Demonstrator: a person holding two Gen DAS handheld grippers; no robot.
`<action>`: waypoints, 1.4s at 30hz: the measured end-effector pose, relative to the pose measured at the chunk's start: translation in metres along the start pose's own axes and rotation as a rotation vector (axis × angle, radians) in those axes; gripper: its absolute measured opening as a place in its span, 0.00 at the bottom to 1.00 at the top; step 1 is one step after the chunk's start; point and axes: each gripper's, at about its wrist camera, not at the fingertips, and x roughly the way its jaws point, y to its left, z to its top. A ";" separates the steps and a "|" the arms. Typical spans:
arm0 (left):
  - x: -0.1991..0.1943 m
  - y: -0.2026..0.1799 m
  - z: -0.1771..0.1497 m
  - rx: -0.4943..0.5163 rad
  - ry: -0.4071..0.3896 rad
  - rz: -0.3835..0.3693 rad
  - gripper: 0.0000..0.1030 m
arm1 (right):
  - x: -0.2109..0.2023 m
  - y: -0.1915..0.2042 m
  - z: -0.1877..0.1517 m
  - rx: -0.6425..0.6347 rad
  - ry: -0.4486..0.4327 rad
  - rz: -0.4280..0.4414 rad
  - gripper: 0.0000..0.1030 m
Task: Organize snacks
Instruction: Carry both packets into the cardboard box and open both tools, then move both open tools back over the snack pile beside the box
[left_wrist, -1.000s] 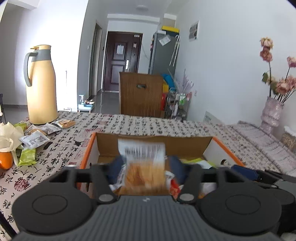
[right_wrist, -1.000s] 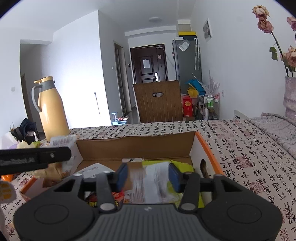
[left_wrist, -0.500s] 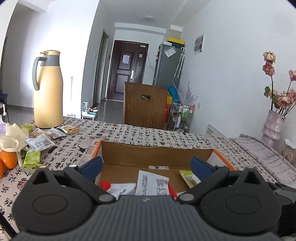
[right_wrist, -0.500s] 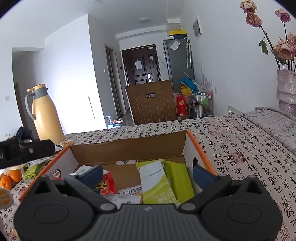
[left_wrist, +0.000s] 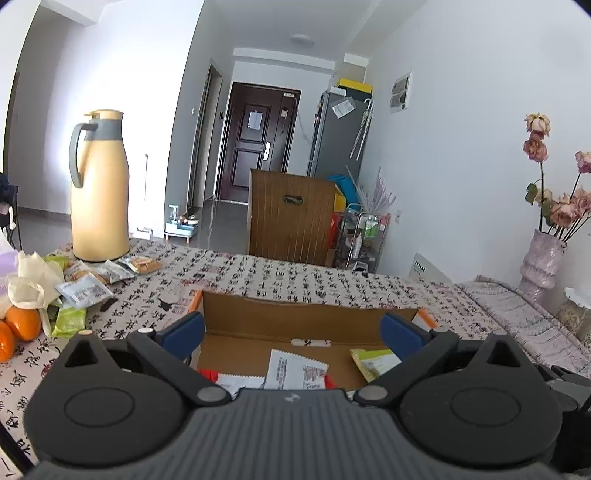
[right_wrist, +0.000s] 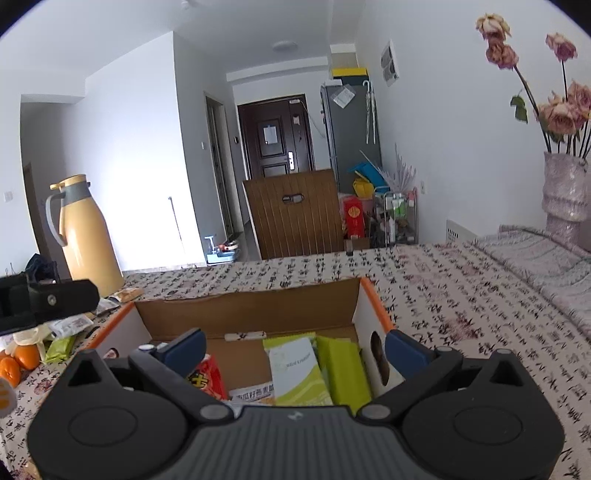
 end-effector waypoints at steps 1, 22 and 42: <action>-0.003 -0.001 0.001 0.001 -0.003 -0.004 1.00 | -0.003 0.001 0.000 -0.007 -0.001 0.001 1.00; -0.074 0.011 -0.024 0.010 0.015 -0.008 1.00 | -0.078 0.011 -0.036 -0.074 0.028 0.015 1.00; -0.089 0.060 -0.104 0.051 0.211 0.031 1.00 | -0.114 -0.005 -0.106 -0.092 0.194 -0.002 1.00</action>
